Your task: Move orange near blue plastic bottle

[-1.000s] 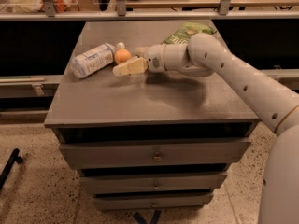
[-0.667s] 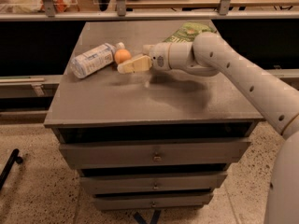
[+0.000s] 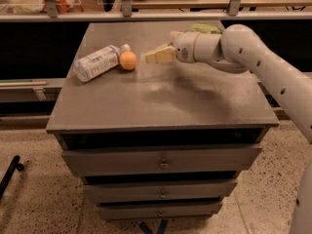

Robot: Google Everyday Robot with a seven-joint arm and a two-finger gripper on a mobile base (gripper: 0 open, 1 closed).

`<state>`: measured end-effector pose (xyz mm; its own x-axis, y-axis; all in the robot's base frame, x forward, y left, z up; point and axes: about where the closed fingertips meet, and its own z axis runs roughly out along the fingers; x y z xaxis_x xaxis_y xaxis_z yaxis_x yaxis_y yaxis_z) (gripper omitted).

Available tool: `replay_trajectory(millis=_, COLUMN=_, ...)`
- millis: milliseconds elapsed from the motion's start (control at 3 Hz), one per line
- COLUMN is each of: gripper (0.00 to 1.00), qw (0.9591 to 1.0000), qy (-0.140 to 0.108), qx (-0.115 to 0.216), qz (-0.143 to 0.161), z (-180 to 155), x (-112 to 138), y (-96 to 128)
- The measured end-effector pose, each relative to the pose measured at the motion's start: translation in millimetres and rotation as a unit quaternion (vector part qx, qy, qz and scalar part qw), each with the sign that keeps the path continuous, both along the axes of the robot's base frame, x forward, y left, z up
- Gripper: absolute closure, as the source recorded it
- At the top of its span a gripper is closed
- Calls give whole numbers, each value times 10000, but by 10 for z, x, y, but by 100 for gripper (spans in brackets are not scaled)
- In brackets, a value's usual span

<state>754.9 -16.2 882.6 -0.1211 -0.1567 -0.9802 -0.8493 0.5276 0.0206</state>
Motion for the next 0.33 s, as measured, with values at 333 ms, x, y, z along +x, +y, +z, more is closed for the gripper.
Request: replay_trajectory(millis=333, gripper=0, qw=10000, qy=-22, qx=2, qz=-19, z=17, x=10, y=-16)
